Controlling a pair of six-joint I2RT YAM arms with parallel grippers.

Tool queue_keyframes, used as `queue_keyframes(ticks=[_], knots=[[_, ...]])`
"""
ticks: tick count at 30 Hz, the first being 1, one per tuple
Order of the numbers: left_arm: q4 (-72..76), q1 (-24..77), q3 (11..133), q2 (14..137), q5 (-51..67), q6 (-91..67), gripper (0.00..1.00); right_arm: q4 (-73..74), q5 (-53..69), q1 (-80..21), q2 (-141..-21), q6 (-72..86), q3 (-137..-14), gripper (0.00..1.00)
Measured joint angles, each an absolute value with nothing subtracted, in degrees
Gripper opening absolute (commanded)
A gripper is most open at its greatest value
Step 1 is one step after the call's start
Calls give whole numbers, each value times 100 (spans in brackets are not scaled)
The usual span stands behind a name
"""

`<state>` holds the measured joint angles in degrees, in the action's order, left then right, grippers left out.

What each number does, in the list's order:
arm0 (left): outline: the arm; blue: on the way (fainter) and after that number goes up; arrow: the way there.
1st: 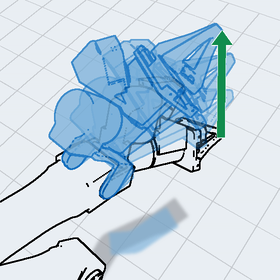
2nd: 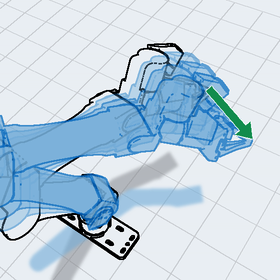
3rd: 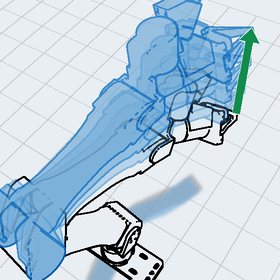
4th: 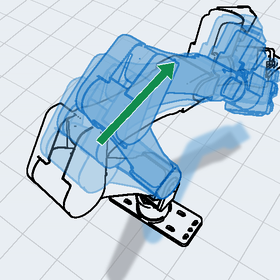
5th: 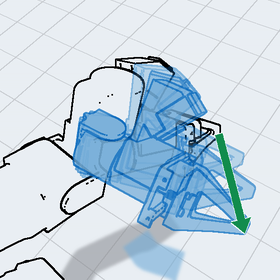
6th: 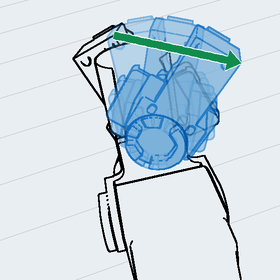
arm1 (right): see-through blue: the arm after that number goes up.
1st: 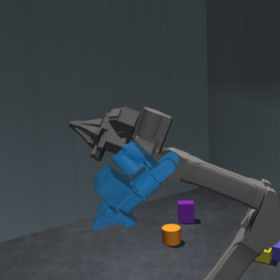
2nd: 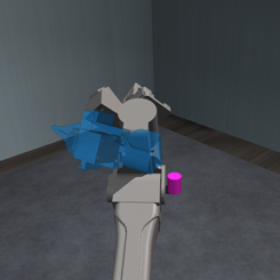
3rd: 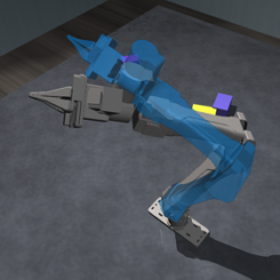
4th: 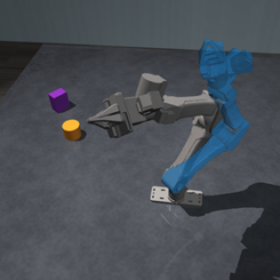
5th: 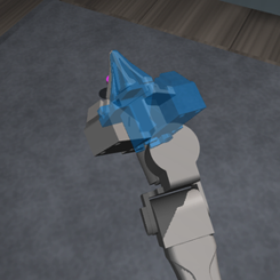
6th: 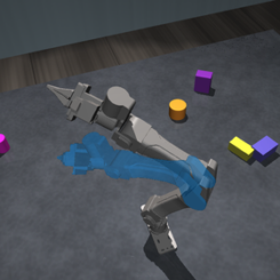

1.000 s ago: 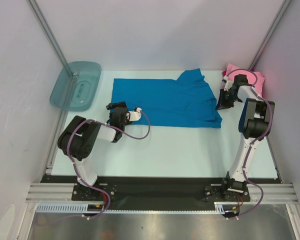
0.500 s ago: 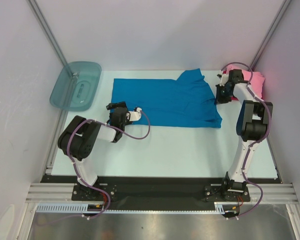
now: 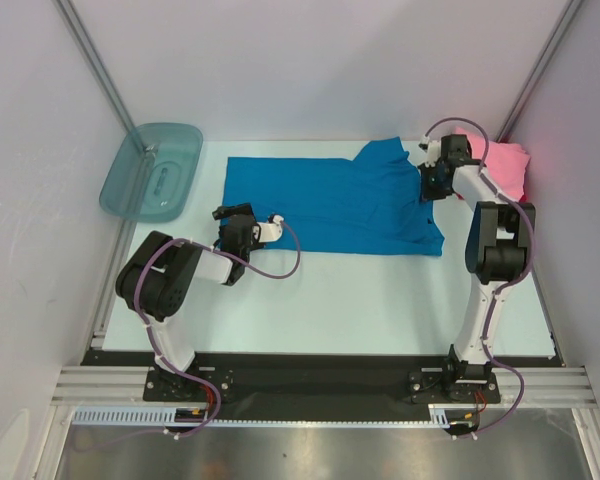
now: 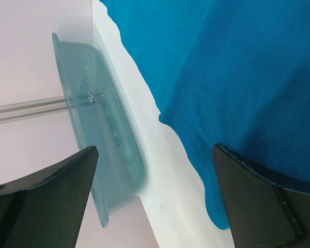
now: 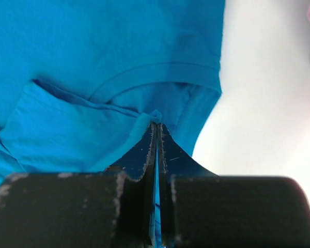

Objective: Fold and stack the t-shirts
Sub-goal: Fold the tshirt

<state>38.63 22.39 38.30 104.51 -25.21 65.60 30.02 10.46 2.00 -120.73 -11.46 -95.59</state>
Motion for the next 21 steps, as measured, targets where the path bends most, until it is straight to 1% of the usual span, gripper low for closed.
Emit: queue_keyframes(ticks=[21], knots=[[3863, 2244, 3830, 10453, -2530, 6560, 100, 2401, 626, 54, -11712, -1009, -9638, 0]])
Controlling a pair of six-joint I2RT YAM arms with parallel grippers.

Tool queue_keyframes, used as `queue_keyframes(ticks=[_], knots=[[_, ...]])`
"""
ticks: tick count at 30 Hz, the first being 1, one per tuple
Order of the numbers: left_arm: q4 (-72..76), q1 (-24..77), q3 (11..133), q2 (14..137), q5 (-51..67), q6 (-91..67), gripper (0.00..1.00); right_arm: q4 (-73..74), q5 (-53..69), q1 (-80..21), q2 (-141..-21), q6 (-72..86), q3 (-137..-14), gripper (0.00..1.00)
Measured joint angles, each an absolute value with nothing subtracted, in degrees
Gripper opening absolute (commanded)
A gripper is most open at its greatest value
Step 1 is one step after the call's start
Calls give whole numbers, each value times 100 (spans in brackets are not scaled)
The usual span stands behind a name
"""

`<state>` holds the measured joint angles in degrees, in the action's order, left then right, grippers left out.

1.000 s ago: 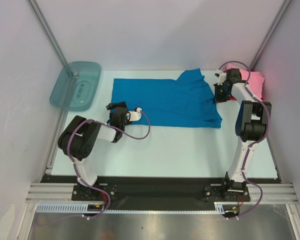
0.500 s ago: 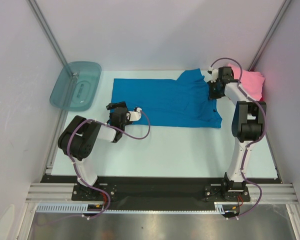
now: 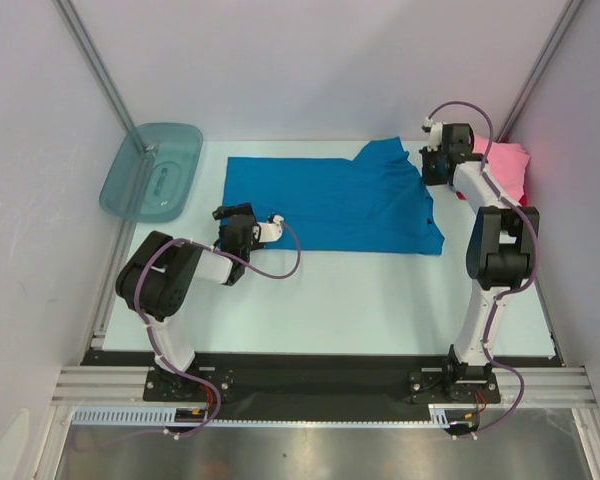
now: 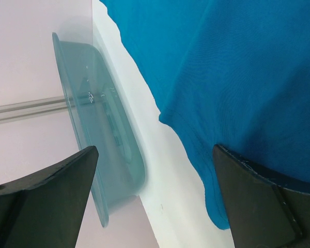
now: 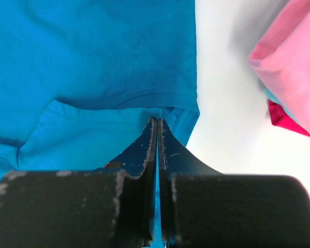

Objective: Fold and stack the t-shirts
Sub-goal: Fold the tshirt

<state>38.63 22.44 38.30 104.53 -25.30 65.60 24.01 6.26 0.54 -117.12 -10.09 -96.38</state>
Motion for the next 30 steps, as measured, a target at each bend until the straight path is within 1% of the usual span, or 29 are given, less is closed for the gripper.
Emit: queue_keyframes(ticks=[21, 30], knots=[[3868, 2246, 3830, 10453, -2532, 6563, 100, 2355, 519, 32, -11769, -856, -10068, 0], [3868, 2246, 3830, 10453, -2532, 6563, 100, 2362, 495, -126, -11915, -838, -10318, 0]])
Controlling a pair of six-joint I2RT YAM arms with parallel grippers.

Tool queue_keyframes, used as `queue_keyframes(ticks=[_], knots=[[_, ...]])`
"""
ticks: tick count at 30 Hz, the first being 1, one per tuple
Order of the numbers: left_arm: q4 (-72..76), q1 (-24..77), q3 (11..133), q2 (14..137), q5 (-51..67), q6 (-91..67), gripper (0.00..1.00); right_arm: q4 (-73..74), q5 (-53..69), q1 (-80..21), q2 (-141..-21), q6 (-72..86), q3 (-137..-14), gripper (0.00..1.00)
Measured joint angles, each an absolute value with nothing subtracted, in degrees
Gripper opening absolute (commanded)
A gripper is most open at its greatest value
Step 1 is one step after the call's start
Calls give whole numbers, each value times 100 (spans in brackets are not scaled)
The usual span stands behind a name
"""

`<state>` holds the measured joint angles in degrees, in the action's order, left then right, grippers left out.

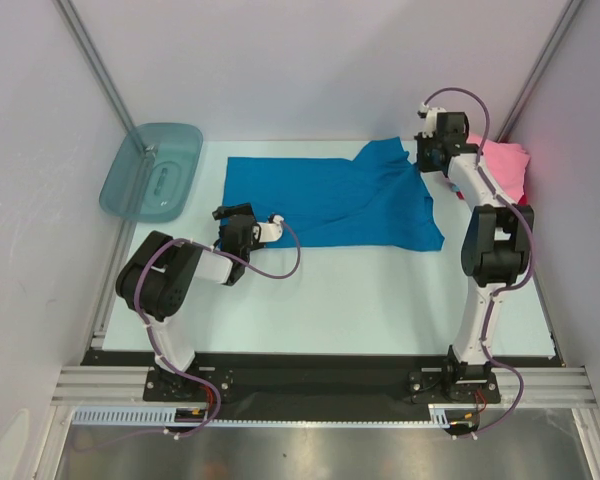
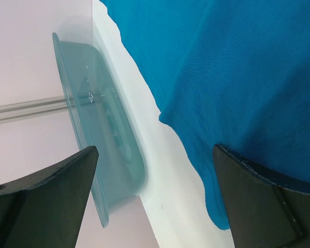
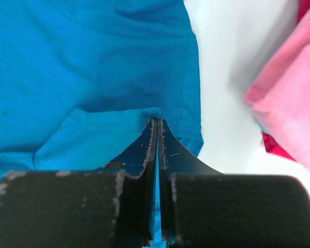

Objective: Fold and stack the t-shirts
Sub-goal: Fold the tshirt

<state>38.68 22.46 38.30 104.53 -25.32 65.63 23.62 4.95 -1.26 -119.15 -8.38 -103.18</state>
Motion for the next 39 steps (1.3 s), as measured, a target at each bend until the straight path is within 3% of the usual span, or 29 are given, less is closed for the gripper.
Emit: queue_keyframes(ticks=[2, 5, 6, 9, 12, 19, 25, 35, 39], knots=[[3868, 2246, 3830, 10455, -2532, 6563, 100, 2357, 495, -156, -11983, -834, -10436, 1], [3868, 2246, 3830, 10453, -2532, 6567, 100, 2375, 456, -200, -12075, -843, -10541, 22], [3868, 2246, 3830, 10455, -2532, 6567, 100, 2381, 419, -217, -12112, -856, -10571, 34], [3868, 2248, 3830, 10455, -2530, 6598, 100, 2421, 285, -252, -12254, -891, -10665, 54], [3874, 2250, 3826, 10455, -2530, 6608, 100, 2532, 187, -270, -12313, -921, -10663, 57], [4093, 2250, 3704, 10455, -2528, 6661, 100, 2663, 134, -279, -11970, -1024, -9990, 54], [4237, 2250, 3610, 10451, -2517, 6705, 100, 3153, 266, -224, -10975, -1358, -8919, 50], [4257, 2248, 3592, 10444, -2495, 6757, 100, 3350, 445, 222, -10071, -1955, -7419, 0], [4237, 2241, 3592, 10436, -2491, 6757, 100, 3371, 478, 303, -10071, -2029, -7070, 0]])
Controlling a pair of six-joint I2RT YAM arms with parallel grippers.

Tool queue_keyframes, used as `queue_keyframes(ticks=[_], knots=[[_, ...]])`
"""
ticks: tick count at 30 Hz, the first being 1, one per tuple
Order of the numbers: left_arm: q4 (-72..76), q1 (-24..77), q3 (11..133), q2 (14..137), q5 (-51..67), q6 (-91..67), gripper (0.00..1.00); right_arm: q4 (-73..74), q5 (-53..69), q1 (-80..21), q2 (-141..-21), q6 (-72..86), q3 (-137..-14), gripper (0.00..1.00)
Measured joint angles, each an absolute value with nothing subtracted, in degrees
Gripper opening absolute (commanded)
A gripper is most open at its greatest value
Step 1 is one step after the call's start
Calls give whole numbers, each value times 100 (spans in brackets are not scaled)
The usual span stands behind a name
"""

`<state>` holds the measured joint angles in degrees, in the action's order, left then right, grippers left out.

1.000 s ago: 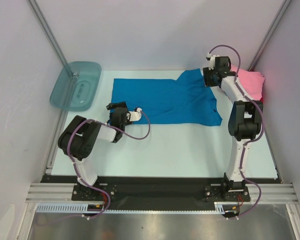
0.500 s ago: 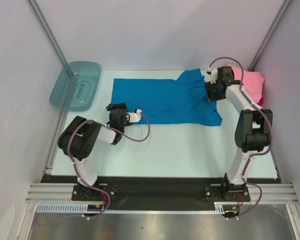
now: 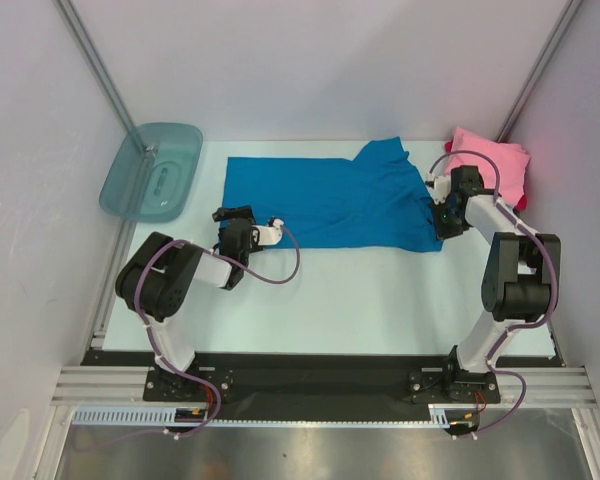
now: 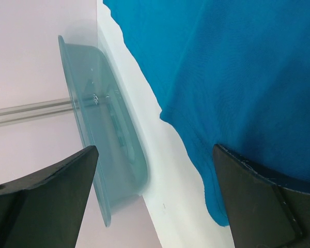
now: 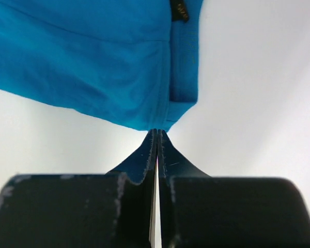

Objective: Fold and stack the t-shirts
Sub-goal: Fold the tshirt

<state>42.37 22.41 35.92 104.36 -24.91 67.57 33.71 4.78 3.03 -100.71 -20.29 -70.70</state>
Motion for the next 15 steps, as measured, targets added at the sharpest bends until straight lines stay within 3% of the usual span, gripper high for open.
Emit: queue_keyframes(ticks=[15], knots=[[4226, 2237, 3575, 10422, -2488, 6799, 100, 3253, 760, 183, -10313, -2145, -7017, 0]])
